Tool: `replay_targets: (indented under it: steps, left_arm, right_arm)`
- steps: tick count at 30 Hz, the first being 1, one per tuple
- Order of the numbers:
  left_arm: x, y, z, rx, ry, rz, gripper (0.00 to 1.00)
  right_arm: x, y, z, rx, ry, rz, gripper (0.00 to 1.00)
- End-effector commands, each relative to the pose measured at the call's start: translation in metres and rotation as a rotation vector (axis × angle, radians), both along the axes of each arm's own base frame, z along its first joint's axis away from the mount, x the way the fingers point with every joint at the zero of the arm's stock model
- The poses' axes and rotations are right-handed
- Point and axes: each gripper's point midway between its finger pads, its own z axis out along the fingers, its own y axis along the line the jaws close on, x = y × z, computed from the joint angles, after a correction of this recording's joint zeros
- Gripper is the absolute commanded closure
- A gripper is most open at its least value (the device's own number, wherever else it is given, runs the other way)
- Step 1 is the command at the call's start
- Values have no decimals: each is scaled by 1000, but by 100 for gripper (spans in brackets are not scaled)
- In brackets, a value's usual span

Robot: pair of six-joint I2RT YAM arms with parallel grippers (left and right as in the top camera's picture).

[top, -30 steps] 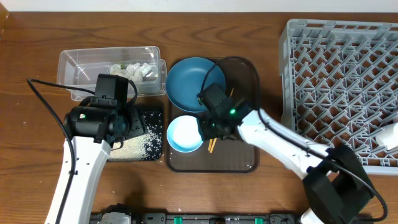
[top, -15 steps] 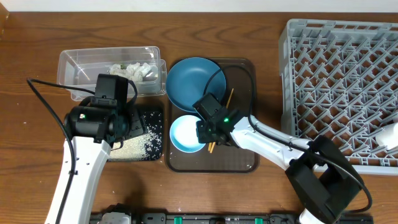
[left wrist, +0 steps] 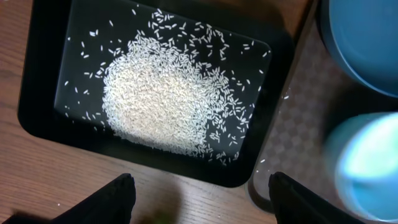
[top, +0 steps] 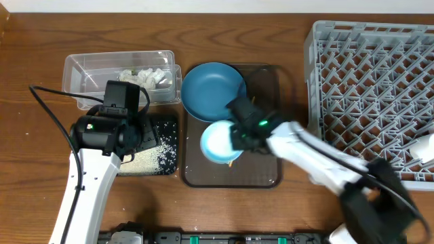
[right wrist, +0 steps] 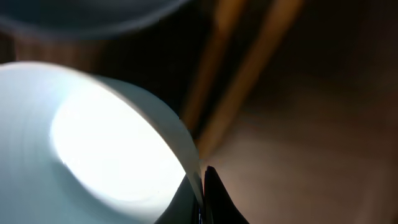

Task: Sort waste into correct bins and load items into the dishwasher rack
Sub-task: 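Lift the light-blue bowl and place it upright in the dish rack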

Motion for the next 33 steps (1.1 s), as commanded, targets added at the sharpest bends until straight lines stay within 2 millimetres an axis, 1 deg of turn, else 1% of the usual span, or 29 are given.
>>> replay_targets:
  steps: [1,3,5,9,11,14,18,21,23,27,30,33]
  left_arm:
    - [-1,3,-1,7,4,21,28]
    - [-1,3,-1,7,4,21,28]
    - [-1,3,-1,7,3,20,28]
    - [0,3,-1,7,0,21,28]
    - [1,3,-1,7,-3,21,28]
    - [1,3,-1,7,-3,20,28]
    - [1,3,-1,7,-4,20,28]
    - [1,3,-1,7,-3,21,28]
    - [1,3,-1,7,-4,20,28]
    - [1,3,-1,5,-3,21,28]
    - [1,2,-1,3,-3,20,28]
    - [1,2,-1,3,-3,20,28]
  right_arm:
    - [47,-42,82,-20,-269,-61,99]
    - [62,-81,117,-74,-390,-119,99]
    - [72,-121,146,-151,-495,-196,99]
    - [83,-194,191,-333,-650,-299,99]
    - [88,-231,209,-453,-704,-339,99]
    - [93,-282,228,-615,-747,-426,99]
    - [90,-345,251,-787,-784,-613,99]
    - [87,-384,262,-871,-803,-737,99]
    - [89,-407,264,-928,-799,-765,99]
    - [95,-442,261,-1060,-757,-753,99]
    - [95,-474,258,-1215,-699,-781,99]
    - [98,-501,255,-1353,-643,-779,99]
